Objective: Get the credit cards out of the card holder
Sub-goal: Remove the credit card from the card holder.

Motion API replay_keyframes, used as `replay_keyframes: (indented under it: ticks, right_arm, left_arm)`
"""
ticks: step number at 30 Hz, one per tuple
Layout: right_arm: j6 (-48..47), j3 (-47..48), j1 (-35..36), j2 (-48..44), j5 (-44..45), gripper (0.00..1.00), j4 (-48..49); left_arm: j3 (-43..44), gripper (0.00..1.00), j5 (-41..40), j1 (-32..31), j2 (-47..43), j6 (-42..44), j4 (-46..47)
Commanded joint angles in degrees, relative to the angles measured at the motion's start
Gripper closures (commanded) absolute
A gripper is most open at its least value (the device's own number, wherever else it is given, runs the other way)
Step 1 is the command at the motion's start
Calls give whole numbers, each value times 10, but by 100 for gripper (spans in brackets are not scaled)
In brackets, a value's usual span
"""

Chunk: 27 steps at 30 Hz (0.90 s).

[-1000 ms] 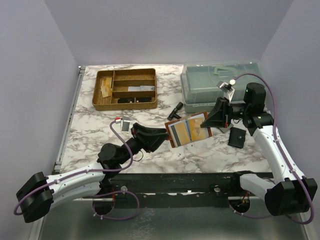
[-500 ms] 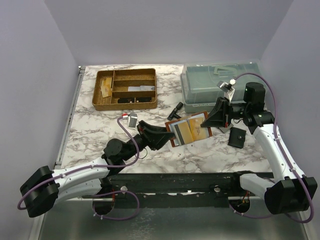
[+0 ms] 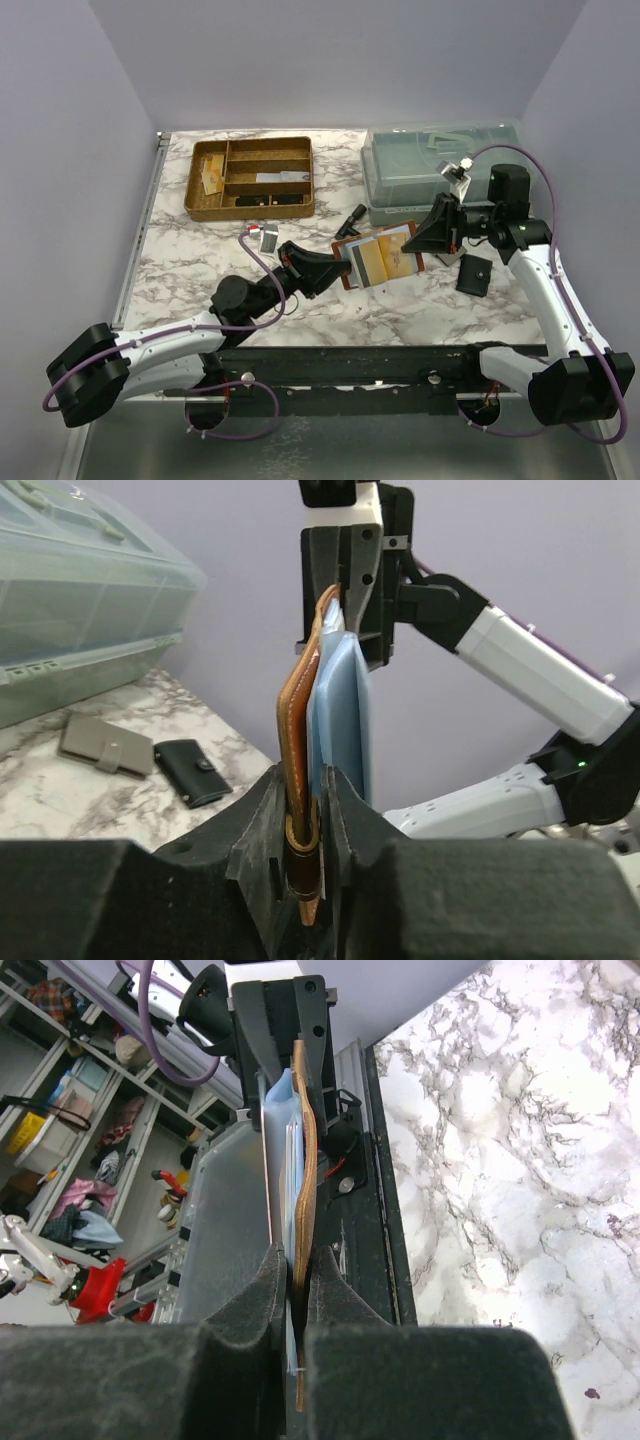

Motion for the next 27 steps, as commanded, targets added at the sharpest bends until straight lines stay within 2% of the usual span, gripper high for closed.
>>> replay_keyframes:
  ticks: [1, 2, 7, 12, 16, 23, 27]
  right_arm:
    - [-37, 27, 2, 5, 21, 100, -48]
    - [-43, 30, 2, 5, 25, 100, -53]
    - [-48, 30, 2, 6, 40, 100, -60]
    - [-68, 39, 2, 8, 68, 100, -76]
    - [-80, 46, 2, 8, 97, 100, -90]
    - [-95, 51, 3, 9, 126, 100, -101]
    - [-99, 55, 7, 12, 130, 100, -105]
  left_arm:
    - [-2, 65, 22, 0, 12, -6, 64]
    - [-2, 60, 23, 0, 15, -7, 69]
    - [2, 48, 33, 0, 29, -15, 74]
    - [4, 47, 23, 0, 42, -21, 73]
    - [-12, 47, -14, 0, 39, -28, 69]
    - [-49, 47, -81, 0, -2, -41, 44]
    - [-52, 46, -85, 0, -23, -36, 29]
